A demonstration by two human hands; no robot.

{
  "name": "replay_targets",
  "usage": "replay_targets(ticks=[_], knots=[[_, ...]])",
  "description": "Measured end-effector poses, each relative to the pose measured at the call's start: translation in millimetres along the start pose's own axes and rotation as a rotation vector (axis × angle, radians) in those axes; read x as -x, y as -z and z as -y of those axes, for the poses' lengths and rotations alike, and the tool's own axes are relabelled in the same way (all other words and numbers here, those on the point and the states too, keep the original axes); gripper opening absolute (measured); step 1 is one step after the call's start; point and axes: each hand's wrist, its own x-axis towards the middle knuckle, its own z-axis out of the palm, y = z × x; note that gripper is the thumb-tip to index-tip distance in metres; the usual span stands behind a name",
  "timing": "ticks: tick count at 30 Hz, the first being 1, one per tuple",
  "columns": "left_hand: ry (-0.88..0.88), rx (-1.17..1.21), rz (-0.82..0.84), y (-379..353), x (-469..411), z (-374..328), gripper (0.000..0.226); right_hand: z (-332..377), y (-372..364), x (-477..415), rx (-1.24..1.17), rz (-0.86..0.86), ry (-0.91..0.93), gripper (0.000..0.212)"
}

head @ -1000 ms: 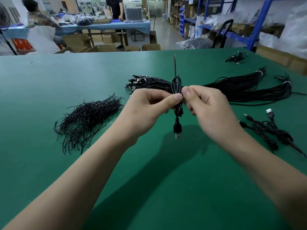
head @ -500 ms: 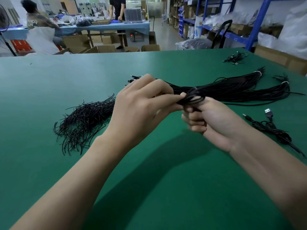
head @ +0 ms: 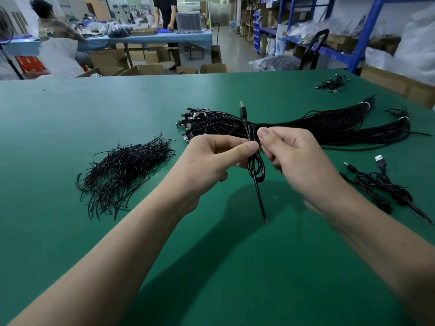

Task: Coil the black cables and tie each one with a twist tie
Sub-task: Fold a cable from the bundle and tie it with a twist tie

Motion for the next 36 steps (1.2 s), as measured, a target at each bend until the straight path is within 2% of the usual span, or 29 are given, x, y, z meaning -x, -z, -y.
replay_targets(ticks=[3, 5, 7, 8, 10, 12, 14, 16, 18, 23, 25, 27, 30, 33, 36], knots=[[-0.197, -0.080, -0.085, -5.7, 0.7, 1.1, 0.004, -3.4, 0.1, -1.9, -0.361, 0.129, -0.287, 0.045], [-0.360, -0.294, -0.171, -6.3, 0.7, 3.5, 0.005, -5.9, 0.3, -2.4, -0.606, 0.210, -0.431, 0.044], [-0.449, -0.459, -0.237, -6.8, 1.0, 5.3, 0.005, -8.2, -0.6, -1.3, -0.716, 0.235, -0.513, 0.044], [-0.432, -0.452, -0.242, -7.2, 0.6, 6.5, 0.006, -9.0, -1.1, -0.6, -0.700, 0.228, -0.513, 0.044], [-0.303, -0.295, -0.202, -6.4, -1.5, 8.7, 0.007, -9.2, -1.9, 0.4, -0.493, 0.185, -0.416, 0.045], [-0.168, -0.121, -0.167, -4.5, -3.3, 10.2, 0.006, -7.8, -2.3, 0.1, -0.157, 0.123, -0.243, 0.047], [-0.098, -0.043, -0.165, -1.9, -4.2, 12.4, 0.006, -7.1, -3.5, -0.6, 0.107, 0.081, -0.096, 0.046], [-0.067, -0.018, -0.167, -0.6, -4.6, 15.8, 0.009, -6.0, -4.2, 0.4, 0.214, 0.081, -0.031, 0.037], [-0.034, 0.002, -0.165, -0.9, -5.2, 19.1, 0.009, -6.7, -2.4, 0.5, 0.206, 0.089, -0.010, 0.028], [0.069, 0.089, 0.013, -0.4, -8.3, 22.7, 0.025, -14.1, 15.8, -12.6, 0.200, 0.128, -0.091, 0.018], [0.093, 0.005, 0.033, 0.4, -9.6, 26.0, 0.026, -19.5, 34.3, -20.5, 0.414, 0.157, -0.115, 0.021], [0.103, -0.084, 0.019, 1.2, -10.5, 32.0, 0.023, -28.3, 58.5, -27.6, 0.729, 0.214, -0.178, 0.023], [0.128, -0.178, 0.008, 3.3, -11.8, 41.5, 0.020, -45.1, 94.5, -34.6, 1.025, 0.282, -0.401, 0.027], [0.145, -0.249, -0.013, 7.4, -14.0, 48.6, 0.017, -56.9, 122.7, -36.4, 0.991, 0.265, -0.623, 0.035], [0.120, -0.413, -0.053, 15.0, -16.9, 53.2, 0.017, -63.9, 141.9, -36.2, 1.041, 0.278, -0.698, 0.049]])
